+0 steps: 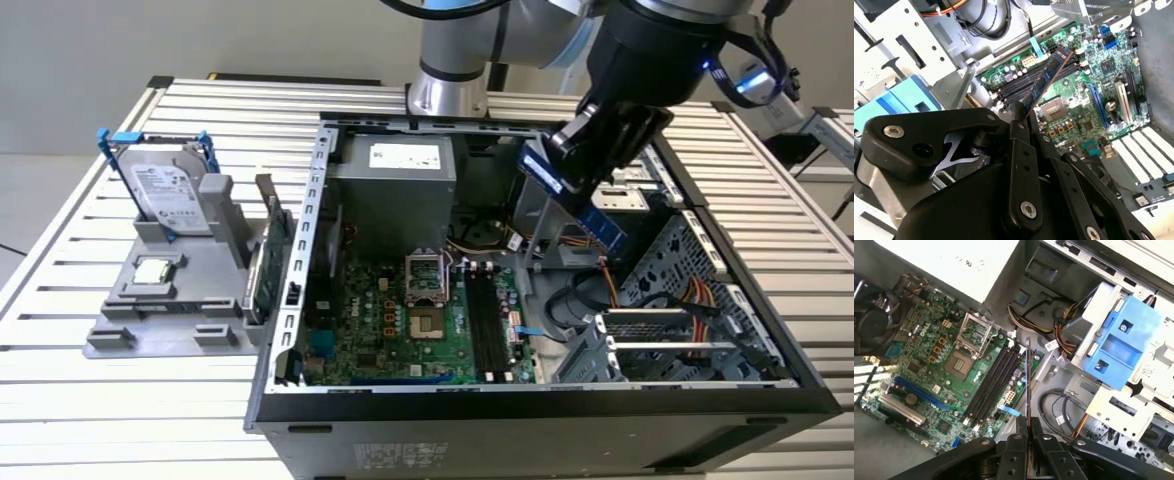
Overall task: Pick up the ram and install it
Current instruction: 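Insert the ram into the slot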
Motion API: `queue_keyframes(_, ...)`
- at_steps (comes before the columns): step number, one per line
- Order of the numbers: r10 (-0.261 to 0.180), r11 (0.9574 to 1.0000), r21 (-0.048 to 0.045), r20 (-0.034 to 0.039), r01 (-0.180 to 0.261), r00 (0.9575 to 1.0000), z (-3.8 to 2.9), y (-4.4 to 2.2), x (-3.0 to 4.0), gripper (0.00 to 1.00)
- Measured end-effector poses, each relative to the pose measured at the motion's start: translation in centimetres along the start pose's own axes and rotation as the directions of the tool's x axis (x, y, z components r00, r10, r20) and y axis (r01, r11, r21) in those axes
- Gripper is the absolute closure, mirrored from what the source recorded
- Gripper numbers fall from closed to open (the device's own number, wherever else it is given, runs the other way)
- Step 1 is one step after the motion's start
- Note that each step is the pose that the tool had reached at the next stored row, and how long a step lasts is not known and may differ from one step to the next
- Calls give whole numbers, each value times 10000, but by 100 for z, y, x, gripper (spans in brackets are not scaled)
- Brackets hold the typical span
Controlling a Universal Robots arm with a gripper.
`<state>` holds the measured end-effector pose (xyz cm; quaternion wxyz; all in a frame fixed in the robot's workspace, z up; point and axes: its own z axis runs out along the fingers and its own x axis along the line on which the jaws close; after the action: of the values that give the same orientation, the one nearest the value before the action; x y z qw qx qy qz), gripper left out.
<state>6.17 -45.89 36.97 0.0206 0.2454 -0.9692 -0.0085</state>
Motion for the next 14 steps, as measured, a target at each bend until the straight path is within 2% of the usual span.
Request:
queue_keyframes(3,398,9992,-15,10,-398,9992,0,0,0,100)
queue_keyframes(7,923,9957,-34,23,-923,9957,0,0,0,100)
queue_keyframes(11,1451,9894,-55,34,-1451,9894,0,0,0,100)
queue_keyframes(14,1852,9827,-71,43,-1852,9827,0,0,0,100)
